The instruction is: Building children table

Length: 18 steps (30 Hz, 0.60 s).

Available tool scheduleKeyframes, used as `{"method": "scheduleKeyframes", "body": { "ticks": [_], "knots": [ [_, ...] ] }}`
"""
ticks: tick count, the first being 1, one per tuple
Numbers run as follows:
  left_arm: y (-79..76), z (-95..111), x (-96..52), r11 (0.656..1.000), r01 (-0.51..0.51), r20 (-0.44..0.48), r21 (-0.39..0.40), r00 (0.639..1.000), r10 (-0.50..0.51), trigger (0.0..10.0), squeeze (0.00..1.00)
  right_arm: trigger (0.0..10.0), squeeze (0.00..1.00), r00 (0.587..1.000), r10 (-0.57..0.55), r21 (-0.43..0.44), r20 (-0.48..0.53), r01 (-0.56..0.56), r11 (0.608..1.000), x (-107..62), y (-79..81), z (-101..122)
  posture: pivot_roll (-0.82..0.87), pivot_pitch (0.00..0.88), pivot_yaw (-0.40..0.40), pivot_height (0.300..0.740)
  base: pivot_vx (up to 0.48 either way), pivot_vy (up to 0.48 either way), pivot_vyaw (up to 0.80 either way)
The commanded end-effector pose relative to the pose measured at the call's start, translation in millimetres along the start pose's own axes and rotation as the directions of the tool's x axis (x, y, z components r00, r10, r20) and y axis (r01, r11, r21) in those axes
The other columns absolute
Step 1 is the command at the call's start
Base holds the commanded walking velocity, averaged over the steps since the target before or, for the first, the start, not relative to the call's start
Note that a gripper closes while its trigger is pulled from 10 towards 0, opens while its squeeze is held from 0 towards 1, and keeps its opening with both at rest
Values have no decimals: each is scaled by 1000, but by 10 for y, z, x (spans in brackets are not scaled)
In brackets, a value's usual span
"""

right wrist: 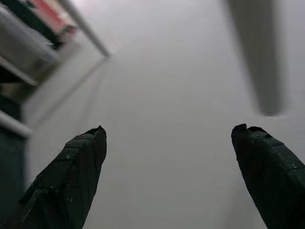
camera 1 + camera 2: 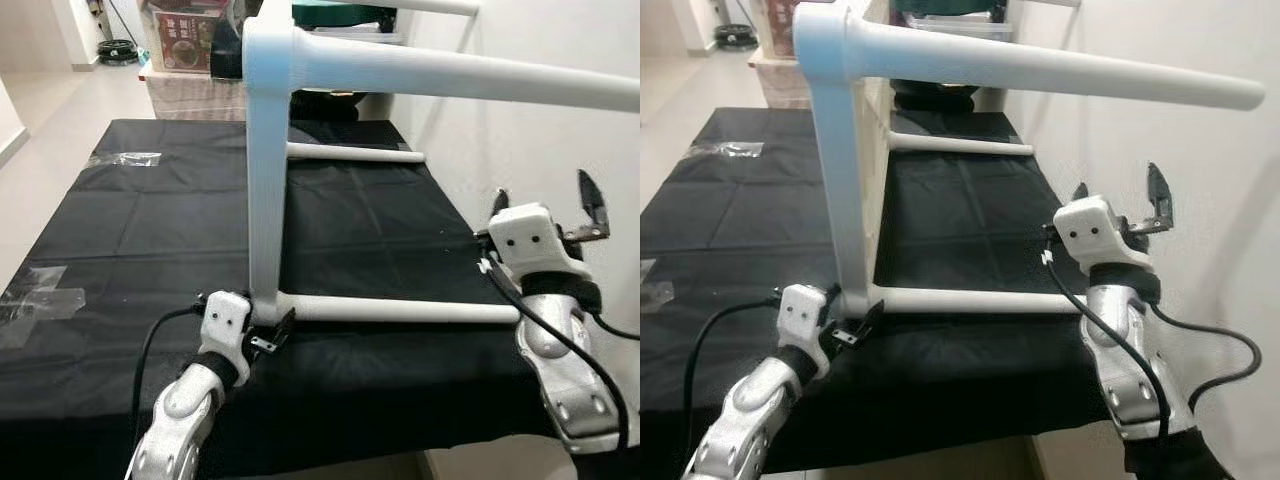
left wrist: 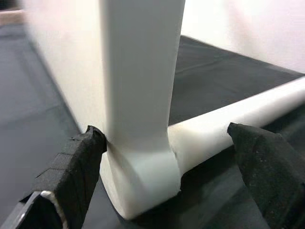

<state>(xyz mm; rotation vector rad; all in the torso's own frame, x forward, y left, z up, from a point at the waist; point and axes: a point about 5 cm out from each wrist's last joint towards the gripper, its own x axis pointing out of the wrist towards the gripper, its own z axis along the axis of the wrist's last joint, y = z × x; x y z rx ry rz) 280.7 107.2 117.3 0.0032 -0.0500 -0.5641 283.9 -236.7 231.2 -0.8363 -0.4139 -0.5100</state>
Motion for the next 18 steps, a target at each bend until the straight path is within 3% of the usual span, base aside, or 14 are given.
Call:
{"method": "scheduleKeyframes", "body": {
  "ticks": [1, 5, 9, 15, 16, 18],
  "knots": [
    [-90, -9, 51, 997, 78, -6, -7, 997, -78, 10000, 0, 10000, 0, 994, -107, -38, 23, 107, 993, 89, -172, -9, -106, 0, -65, 740, 0, 0, 0],
    [-85, 15, 59, 997, 72, -1, -2, 997, -72, 10000, 0, 10000, 0, 987, -152, -71, 56, 156, 985, 163, -284, 1, -114, 0, -52, 740, 0, 0, 0],
    [-43, -33, -97, 1000, -7, -17, 1, 1000, 7, 10000, 0, 10000, 0, 966, -190, -142, 177, 216, 966, 378, -522, 13, -101, 0, -62, 740, 0, 0, 0],
    [79, -87, -204, 991, -129, -43, 25, 991, 130, 10000, 0, 10000, 0, 950, -106, -154, 293, 156, 976, 529, -519, 96, -78, 0, -86, 740, 0, 0, 0],
    [146, -105, -232, 982, -186, -45, 40, 981, 188, 10000, 0, 10000, 0, 937, -54, -165, 346, 118, 979, 602, -481, 147, -73, 0, -91, 740, 0, 0, 0],
    [165, -107, -230, 980, -196, -44, 42, 979, 198, 10000, 0, 10000, 0, 931, -17, -172, 366, 86, 981, 628, -439, 167, -68, 0, -98, 740, 0, 0, 0]
  ]
}}
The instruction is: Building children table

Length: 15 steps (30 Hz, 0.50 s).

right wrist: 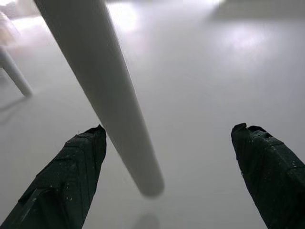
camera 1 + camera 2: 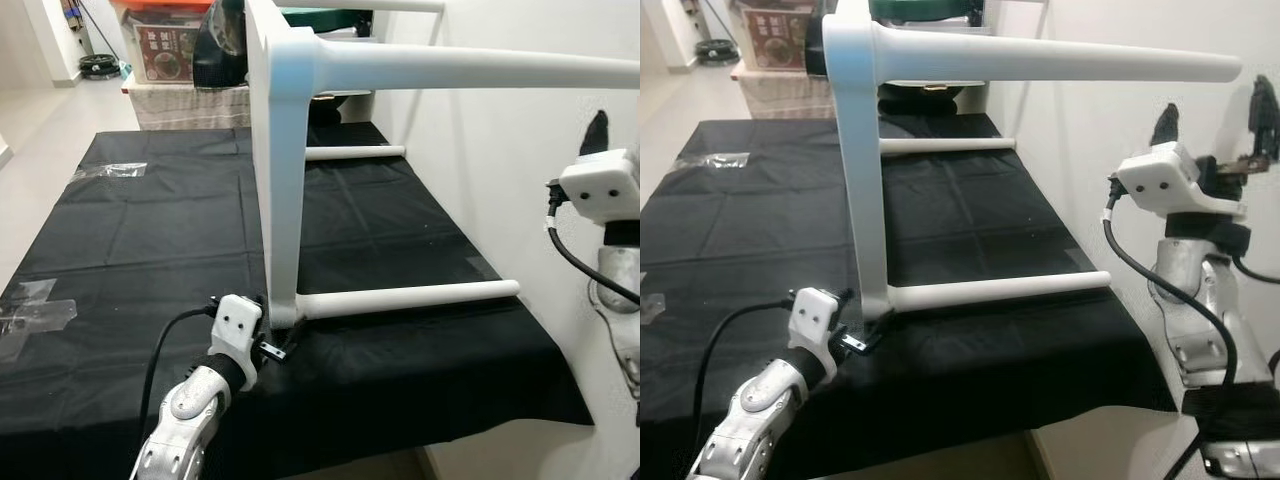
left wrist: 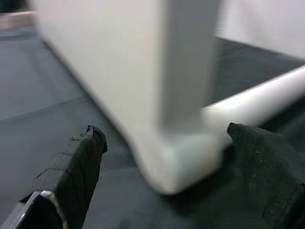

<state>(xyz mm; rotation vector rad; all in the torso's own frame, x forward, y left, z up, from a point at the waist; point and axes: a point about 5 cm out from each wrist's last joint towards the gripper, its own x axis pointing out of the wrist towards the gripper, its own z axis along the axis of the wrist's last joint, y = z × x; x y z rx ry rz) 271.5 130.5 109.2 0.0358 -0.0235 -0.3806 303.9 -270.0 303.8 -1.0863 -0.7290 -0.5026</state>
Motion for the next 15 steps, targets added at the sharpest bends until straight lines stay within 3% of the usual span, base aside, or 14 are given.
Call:
{"method": "scheduleKeyframes", "body": {
  "ticks": [1, 2, 5, 15],
  "knots": [
    [22, -34, -19, 1000, -16, -12, 10, 1000, 16, 10000, 0, 10000, 0, 998, 41, 2, 38, -41, 999, -6, 58, 33, -68, 0, -98, 740, 0, 0, 0],
    [39, -5, 27, 1000, -20, -3, 13, 1000, 20, 10000, 0, 10000, 0, 989, 115, -6, 89, -115, 993, 55, 162, 65, -65, 0, -101, 740, 0, 0, 0],
    [46, 28, 73, 1000, -20, 5, 19, 1000, 20, 10000, 0, 10000, 0, 982, 148, -26, 114, -146, 989, 118, 212, 61, -66, 0, -98, 740, 0, 0, 0],
    [75, 101, 181, 999, -18, 25, 45, 1000, 17, 10000, 0, 10000, 0, 984, 163, -120, 78, -153, 981, 420, 192, -85, -62, 0, -100, 740, 0, 0, 0]
  ]
}}
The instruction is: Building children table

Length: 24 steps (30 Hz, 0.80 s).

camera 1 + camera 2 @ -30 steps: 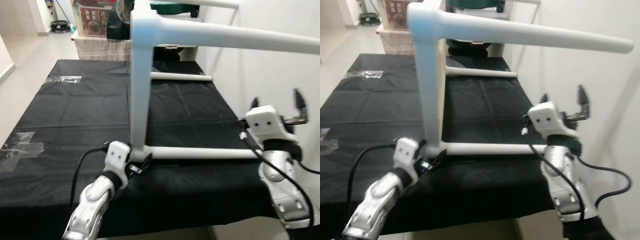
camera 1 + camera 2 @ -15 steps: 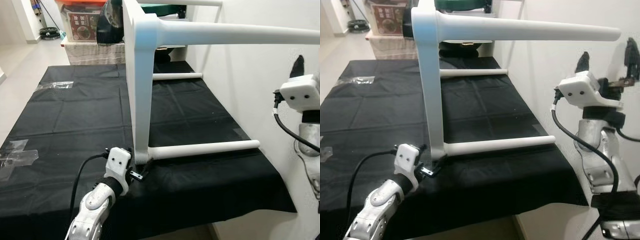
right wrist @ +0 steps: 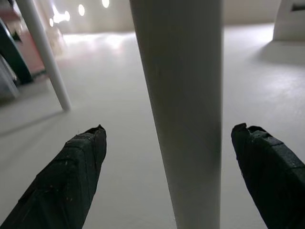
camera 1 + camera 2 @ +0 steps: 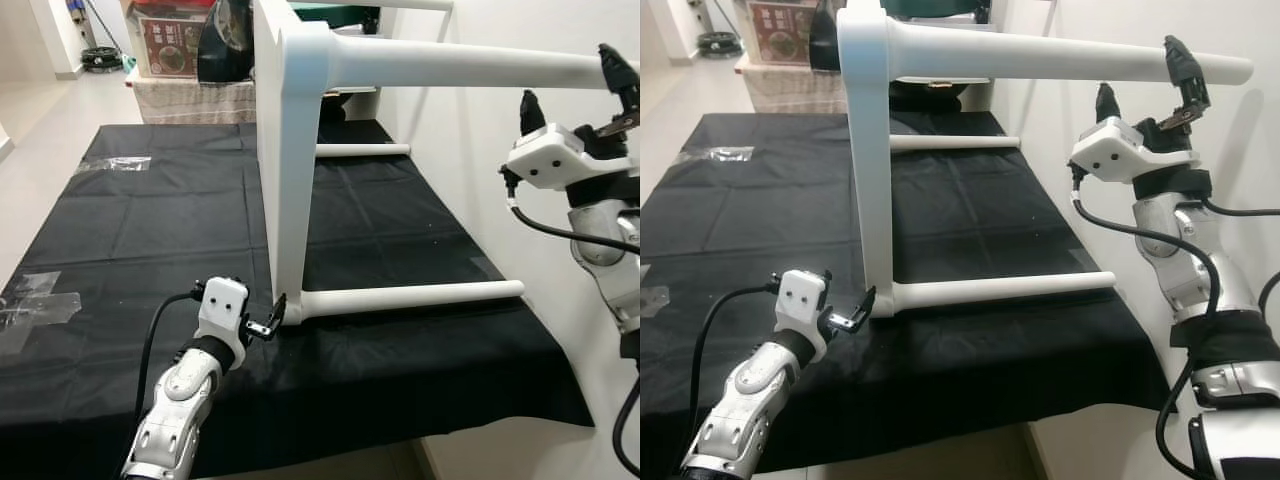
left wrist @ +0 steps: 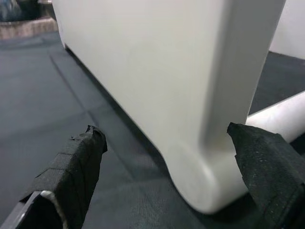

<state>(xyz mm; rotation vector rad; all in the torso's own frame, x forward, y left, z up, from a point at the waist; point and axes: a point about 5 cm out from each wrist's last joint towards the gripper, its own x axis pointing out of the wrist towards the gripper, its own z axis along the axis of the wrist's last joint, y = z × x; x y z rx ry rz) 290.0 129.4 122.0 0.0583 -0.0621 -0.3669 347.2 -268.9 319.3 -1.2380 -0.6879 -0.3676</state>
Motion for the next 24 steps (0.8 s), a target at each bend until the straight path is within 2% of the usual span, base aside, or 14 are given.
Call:
{"method": "scheduleKeyframes", "body": {
  "ticks": [1, 7, 15, 17, 24],
  "knots": [
    [11, -22, 5, 1000, -3, -7, 17, 1000, 3, 10000, 0, 10000, 0, 1000, 5, -30, 1, -5, 1000, 41, -28, -42, -62, 0, -100, 740, 0, 0, 0],
    [-6, -39, -12, 1000, -6, -7, 12, 1000, 6, 10000, 0, 10000, 0, 998, 47, -51, -28, -49, 998, 132, 0, -110, -52, 0, -107, 740, 0, 0, 0],
    [-28, -59, -27, 1000, -9, -10, 3, 1000, 9, 10000, 0, 10000, 0, 995, 98, -41, -2, -98, 994, 244, 46, -43, -45, 0, -114, 740, 0, 0, 0],
    [-20, -62, -35, 1000, -15, -10, 3, 1000, 15, 10000, 0, 0, 0, 992, 127, -34, 18, -126, 991, 282, 71, -2, -41, 0, -120, 740, 0, 0, 0],
    [-19, -69, -49, 1000, -24, -11, 1, 1000, 24, 10000, 0, 0, 0, 990, 121, 2, 77, -122, 993, 367, 64, 124, -39, 0, -122, 740, 0, 0, 0]
  ]
}}
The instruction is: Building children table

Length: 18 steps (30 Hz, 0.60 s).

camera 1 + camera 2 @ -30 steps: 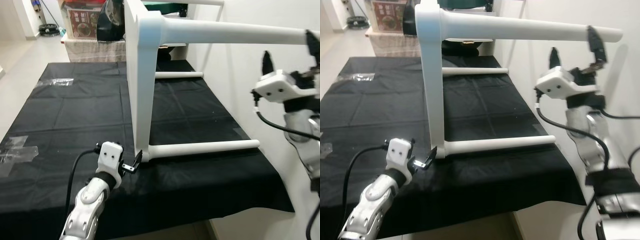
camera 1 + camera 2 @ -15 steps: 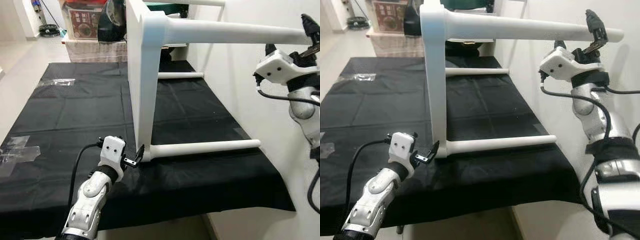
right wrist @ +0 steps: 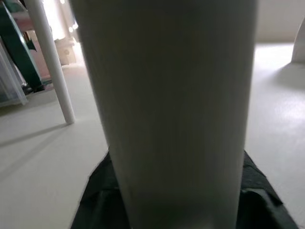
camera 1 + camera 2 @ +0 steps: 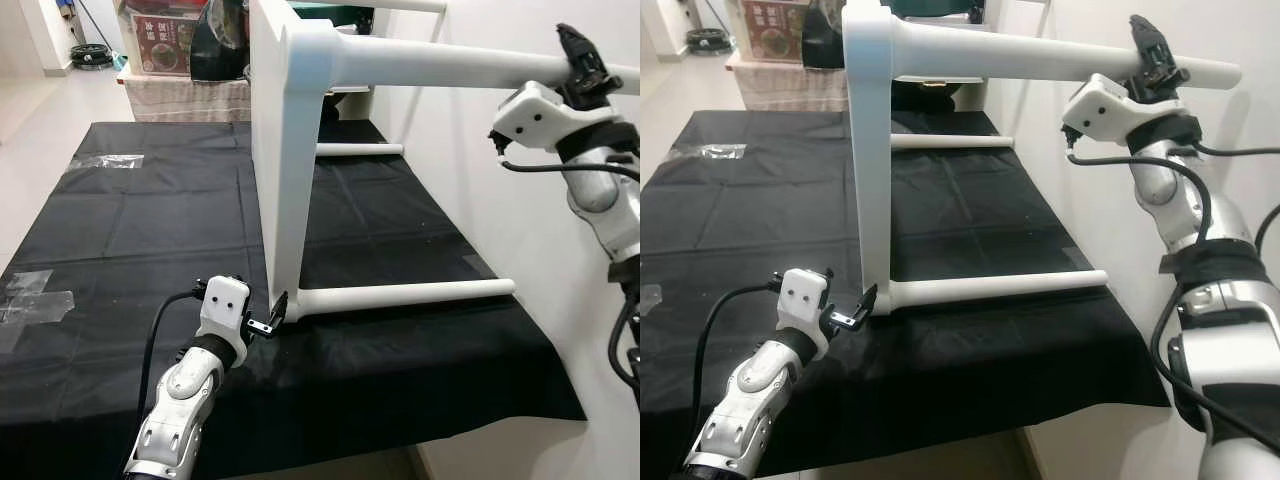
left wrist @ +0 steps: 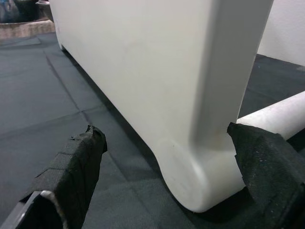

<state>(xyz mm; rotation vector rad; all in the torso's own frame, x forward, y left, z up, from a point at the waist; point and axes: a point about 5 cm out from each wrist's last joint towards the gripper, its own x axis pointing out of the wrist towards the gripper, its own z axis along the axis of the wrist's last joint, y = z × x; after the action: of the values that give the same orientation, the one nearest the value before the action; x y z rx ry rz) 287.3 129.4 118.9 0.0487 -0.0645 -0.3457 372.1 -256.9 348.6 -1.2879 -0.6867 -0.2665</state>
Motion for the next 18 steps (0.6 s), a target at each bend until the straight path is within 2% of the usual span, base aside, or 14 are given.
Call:
{"method": "scheduleKeyframes", "body": {
  "ticks": [1, 4, 5, 6, 9, 11, 13, 15, 18],
  "knots": [
    [-9, -40, -24, 1000, -3, -14, 9, 1000, 3, 10000, 0, 0, 0, 999, 41, 20, 25, -42, 999, -6, 97, 46, -39, 0, -122, 740, 0, 0, 0],
    [-9, -43, -29, 1000, -6, -14, 8, 1000, 6, 10000, 0, 0, 0, 997, 43, 58, 57, -46, 997, 7, 119, 113, -40, 0, -123, 740, 0, 0, 0],
    [-12, -46, -33, 1000, -8, -15, 5, 1000, 8, 10000, 0, 0, 0, 996, 47, 139, 76, -57, 989, 14, 166, 192, -40, 0, -123, 740, 0, 0, 0],
    [-12, -46, -33, 1000, -8, -15, 5, 1000, 8, 10000, 0, 0, 0, 996, 47, 139, 76, -57, 989, 14, 166, 192, -40, 0, -123, 740, 0, 0, 0],
    [-25, -48, -39, 1000, -6, -15, 3, 1000, 6, 10000, 0, 0, 0, 996, 38, 268, 77, -58, 962, 32, 206, 273, -37, 0, -123, 740, 0, 0, 0],
    [-46, -51, -45, 1000, -1, -15, 0, 1000, 1, 10000, 0, 0, 0, 995, -6, 346, 99, -29, 938, 73, 176, 371, -36, 0, -121, 740, 0, 0, 0],
    [-51, -51, -46, 1000, 1, -15, -1, 1000, -1, 10000, 0, 0, 0, 994, -17, 361, 106, -22, 932, 83, 166, 395, -36, 0, -121, 740, 0, 0, 0],
    [-68, -54, -52, 1000, 4, -16, -4, 1000, -4, 10000, 0, 0, 0, 993, -64, 443, 95, 16, 896, 127, 103, 442, -31, 0, -122, 740, 0, 0, 0],
    [-100, -60, -60, 1000, 10, -18, -8, 1000, -10, 10000, 0, 0, 0, 990, -108, 494, 87, 51, 868, 160, 42, 476, -28, 0, -122, 740, 0, 0, 0]
  ]
}}
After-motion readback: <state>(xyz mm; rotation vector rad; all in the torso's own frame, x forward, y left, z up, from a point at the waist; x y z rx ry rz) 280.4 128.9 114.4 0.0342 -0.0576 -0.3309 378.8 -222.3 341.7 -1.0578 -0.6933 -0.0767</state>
